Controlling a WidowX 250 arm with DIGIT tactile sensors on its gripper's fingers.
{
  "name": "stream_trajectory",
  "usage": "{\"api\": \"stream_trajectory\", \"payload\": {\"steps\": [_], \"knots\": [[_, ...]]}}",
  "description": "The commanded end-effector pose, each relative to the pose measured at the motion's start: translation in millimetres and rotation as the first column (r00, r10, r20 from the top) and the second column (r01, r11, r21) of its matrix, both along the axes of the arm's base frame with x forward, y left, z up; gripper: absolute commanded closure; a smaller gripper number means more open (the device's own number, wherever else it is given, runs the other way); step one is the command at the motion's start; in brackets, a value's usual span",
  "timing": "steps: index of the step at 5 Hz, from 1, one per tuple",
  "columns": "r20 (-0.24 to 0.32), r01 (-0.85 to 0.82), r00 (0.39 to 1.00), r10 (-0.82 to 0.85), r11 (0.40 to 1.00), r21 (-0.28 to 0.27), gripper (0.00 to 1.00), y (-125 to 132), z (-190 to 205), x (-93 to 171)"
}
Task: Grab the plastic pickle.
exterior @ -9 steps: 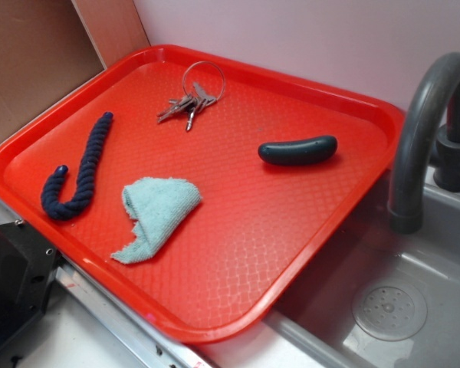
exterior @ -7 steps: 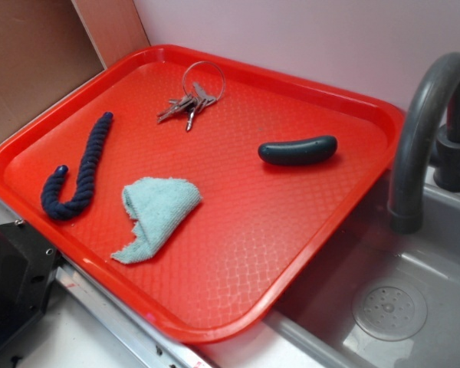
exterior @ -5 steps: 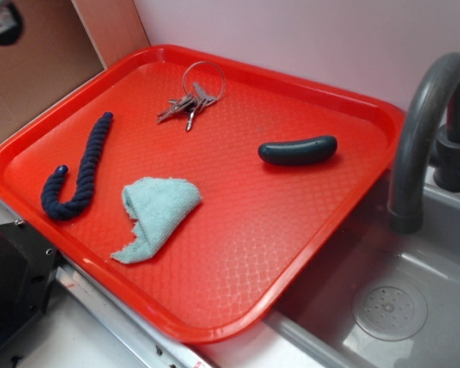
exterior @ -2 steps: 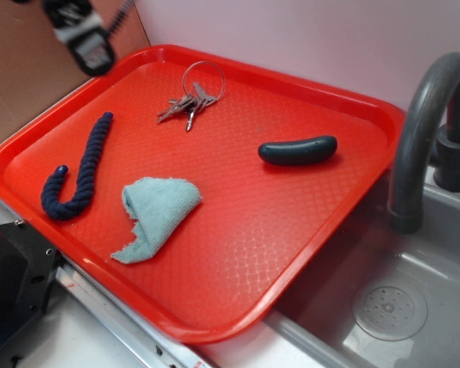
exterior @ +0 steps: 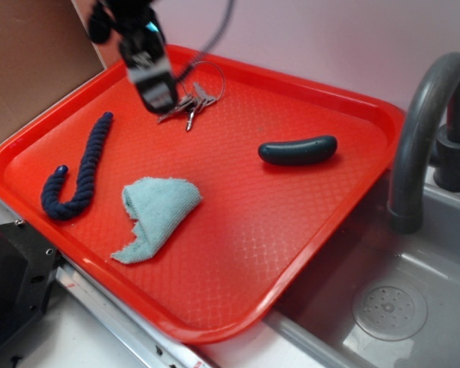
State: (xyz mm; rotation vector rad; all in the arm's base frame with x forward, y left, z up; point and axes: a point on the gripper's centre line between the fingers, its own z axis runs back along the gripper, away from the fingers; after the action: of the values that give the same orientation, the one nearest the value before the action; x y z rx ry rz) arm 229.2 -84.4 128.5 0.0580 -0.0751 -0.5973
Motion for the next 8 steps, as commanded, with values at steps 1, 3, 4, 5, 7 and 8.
{"api": "stream_trajectory", "payload": {"steps": [1,3,4,5,7,8], "knots": [[0.034,0.049,0.998,-0.050,0.998,0.028,0.00,-33.5,-18.2,31.3],[-0.035,0.108,0.993,-0.109,0.993,-0.044,0.00,-51.6,-58.9,54.6],[-0.063,0.090,0.994,-0.089,0.996,0.015,0.00,-50.8,-76.1,66.0],[-0.079,0.091,0.993,-0.088,0.995,0.034,0.00,-51.1,-88.4,72.6],[-0.117,0.119,0.987,-0.113,0.992,0.043,0.16,-54.1,-106.8,77.0],[-0.107,0.132,0.986,-0.127,0.990,0.041,1.00,-52.4,-106.3,78.1]]}}
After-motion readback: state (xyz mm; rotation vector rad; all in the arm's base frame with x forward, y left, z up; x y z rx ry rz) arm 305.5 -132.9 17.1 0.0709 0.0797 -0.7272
